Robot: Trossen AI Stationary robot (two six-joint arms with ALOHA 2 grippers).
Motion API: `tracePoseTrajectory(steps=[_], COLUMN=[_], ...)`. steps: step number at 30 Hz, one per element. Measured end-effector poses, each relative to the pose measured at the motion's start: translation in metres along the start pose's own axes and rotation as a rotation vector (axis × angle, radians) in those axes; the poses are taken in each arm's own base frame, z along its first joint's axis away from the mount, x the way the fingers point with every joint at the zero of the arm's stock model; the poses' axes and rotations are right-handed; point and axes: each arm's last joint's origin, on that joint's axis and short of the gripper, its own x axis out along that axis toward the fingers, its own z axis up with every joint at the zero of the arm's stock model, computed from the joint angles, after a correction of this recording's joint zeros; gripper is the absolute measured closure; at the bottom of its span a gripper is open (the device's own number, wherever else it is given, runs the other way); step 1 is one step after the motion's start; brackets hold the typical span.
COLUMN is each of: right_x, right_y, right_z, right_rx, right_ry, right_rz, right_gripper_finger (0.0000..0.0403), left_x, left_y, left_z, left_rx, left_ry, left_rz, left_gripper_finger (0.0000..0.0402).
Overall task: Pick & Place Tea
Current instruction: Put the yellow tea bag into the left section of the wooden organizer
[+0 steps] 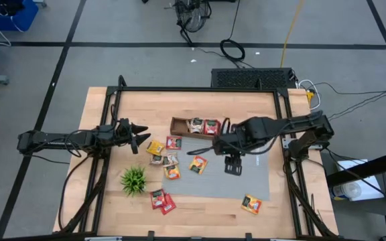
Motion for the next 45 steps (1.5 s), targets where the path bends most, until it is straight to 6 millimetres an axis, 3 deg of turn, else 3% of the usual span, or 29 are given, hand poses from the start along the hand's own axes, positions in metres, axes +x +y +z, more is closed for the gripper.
tracePoseTrajectory(steps=[7, 20, 30, 45], right_x=[-0.008, -0.015, -0.027, 0.051], right_y=[0.032, 0.095, 0.116, 0.130], right_z=[-0.019, -0.078, -0.111, -0.128], right_rx=[-0.055, -0.139, -0.082, -0.094], right_ry=[0.021, 0.096, 0.093, 0.149], right_rz=[0.020, 0.021, 0.051, 0.027], right_gripper_finger=[0.0187, 0.0186, 0.0186, 0.0185], left_x=[0.000, 0.000, 0.000, 0.000], left_y=[0.000, 0.000, 0.000, 0.000], left_z=[0.000, 0.000, 0.000, 0.000], left_rx=[0.000, 0.000, 0.000, 0.000], left_ry=[0.000, 0.000, 0.000, 0.000], left_rz=[0.000, 0.000, 0.000, 0.000], left_gripper_finger=[0.0190, 0.0190, 0.0190, 0.0190])
